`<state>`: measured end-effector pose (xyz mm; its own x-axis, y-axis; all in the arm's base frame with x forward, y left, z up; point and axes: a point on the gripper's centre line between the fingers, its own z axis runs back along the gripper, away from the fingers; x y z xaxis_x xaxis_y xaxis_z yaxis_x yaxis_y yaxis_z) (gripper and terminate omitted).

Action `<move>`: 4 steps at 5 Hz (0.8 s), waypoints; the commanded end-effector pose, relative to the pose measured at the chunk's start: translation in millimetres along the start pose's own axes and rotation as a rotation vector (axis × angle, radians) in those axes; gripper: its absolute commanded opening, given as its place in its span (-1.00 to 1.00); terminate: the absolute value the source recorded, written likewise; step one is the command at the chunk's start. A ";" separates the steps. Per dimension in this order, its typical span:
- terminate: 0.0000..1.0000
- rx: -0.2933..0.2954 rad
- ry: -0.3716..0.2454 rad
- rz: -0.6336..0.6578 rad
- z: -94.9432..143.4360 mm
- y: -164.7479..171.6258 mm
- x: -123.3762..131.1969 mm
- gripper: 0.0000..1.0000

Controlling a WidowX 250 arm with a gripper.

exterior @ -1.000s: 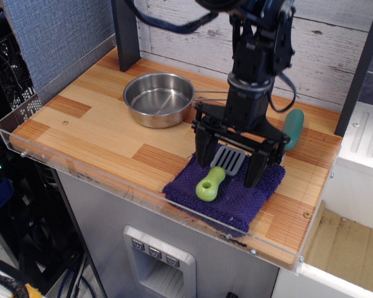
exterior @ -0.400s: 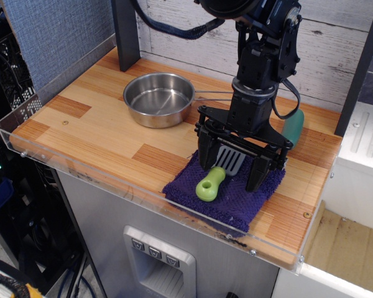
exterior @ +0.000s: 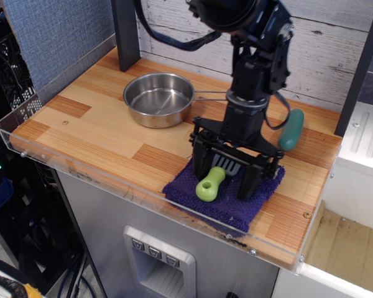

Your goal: Move the spoon to the left side of the cucumber in the table.

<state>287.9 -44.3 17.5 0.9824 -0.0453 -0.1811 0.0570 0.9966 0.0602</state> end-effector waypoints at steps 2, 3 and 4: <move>-1.00 0.006 -0.053 0.008 13.8 4.7 -1.3 -1.00; -1.00 -0.005 -0.081 -0.011 28.5 2.7 -5.7 -1.00; -1.00 -0.013 -0.198 -0.002 54.8 3.5 4.9 -1.00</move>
<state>301.3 -44.3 53.9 0.9982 -0.0465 -0.0378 0.0484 0.9975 0.0517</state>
